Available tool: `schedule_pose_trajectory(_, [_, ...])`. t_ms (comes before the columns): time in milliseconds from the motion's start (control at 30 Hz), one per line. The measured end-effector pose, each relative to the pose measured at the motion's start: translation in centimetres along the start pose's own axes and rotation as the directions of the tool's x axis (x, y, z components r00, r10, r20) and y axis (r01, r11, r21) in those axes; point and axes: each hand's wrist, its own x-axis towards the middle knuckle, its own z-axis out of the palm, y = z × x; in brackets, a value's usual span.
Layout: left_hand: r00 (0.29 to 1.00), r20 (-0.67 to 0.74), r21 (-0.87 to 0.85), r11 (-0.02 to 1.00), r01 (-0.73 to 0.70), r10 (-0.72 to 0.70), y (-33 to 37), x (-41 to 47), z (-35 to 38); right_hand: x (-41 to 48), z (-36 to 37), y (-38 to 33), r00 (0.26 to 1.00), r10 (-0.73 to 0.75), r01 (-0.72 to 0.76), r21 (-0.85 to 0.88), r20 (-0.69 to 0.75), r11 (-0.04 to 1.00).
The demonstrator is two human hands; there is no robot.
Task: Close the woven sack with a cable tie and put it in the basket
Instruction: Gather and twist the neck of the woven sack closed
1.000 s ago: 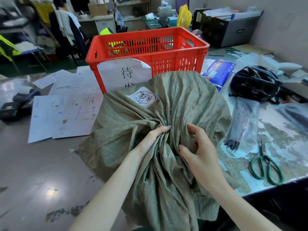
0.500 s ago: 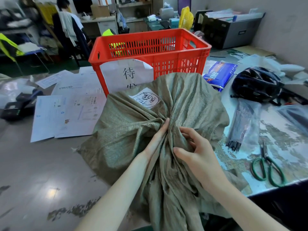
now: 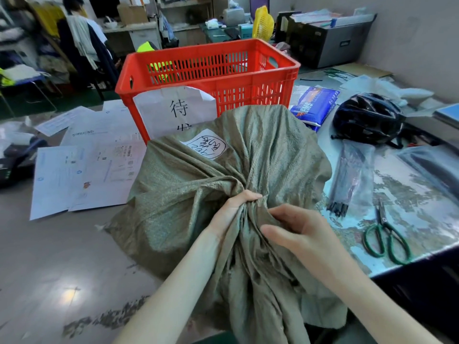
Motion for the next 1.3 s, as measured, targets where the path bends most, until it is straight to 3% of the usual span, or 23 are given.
schedule_pose_trajectory(167, [0.992, -0.115, 0.059, 0.997, -0.046, 0.052, -0.3, 0.9, -0.4, 0.5, -1.8, 1.1, 0.961, 0.041, -0.012, 0.109, -0.272, 0.994])
schedule_pose_trajectory(267, [0.985, -0.164, 0.086, 0.995, -0.046, 0.059, -0.4, 1.4, -0.8, 0.6, -2.2, 2.1, 0.939, 0.07, -0.038, 0.101, -0.336, 0.994])
schedule_pose_trajectory(533, [0.995, -0.089, 0.082, 0.996, -0.046, 0.054, -0.1, 0.6, -0.1, 2.8, -0.9, 2.8, 0.994, -0.083, 0.066, -0.232, -0.067, 0.971])
schedule_pose_trajectory(667, [0.997, -0.012, -0.015, 0.997, -0.076, 0.076, 0.0, 0.2, 0.6, 3.7, -0.1, 2.8, 0.998, -0.061, 0.056, -0.308, -0.006, 0.95])
schedule_pose_trajectory(1000, [1.0, 0.013, 0.008, 1.0, 0.021, -0.021, -1.3, 0.4, -0.3, 4.3, 0.6, 3.0, 0.999, -0.043, 0.046, -0.26, 0.017, 0.965])
schedule_pose_trajectory(1167, [0.998, -0.032, 0.027, 0.998, -0.056, 0.056, -1.5, 1.1, -0.2, 3.5, 0.6, 3.5, 0.995, -0.092, 0.085, -0.17, -0.037, 0.982])
schedule_pose_trajectory(1300, [0.998, -0.026, 0.028, 0.998, -0.05, 0.05, -1.4, 1.2, -0.1, 3.3, 0.3, 3.5, 0.993, -0.118, 0.12, -0.136, 0.025, 0.983])
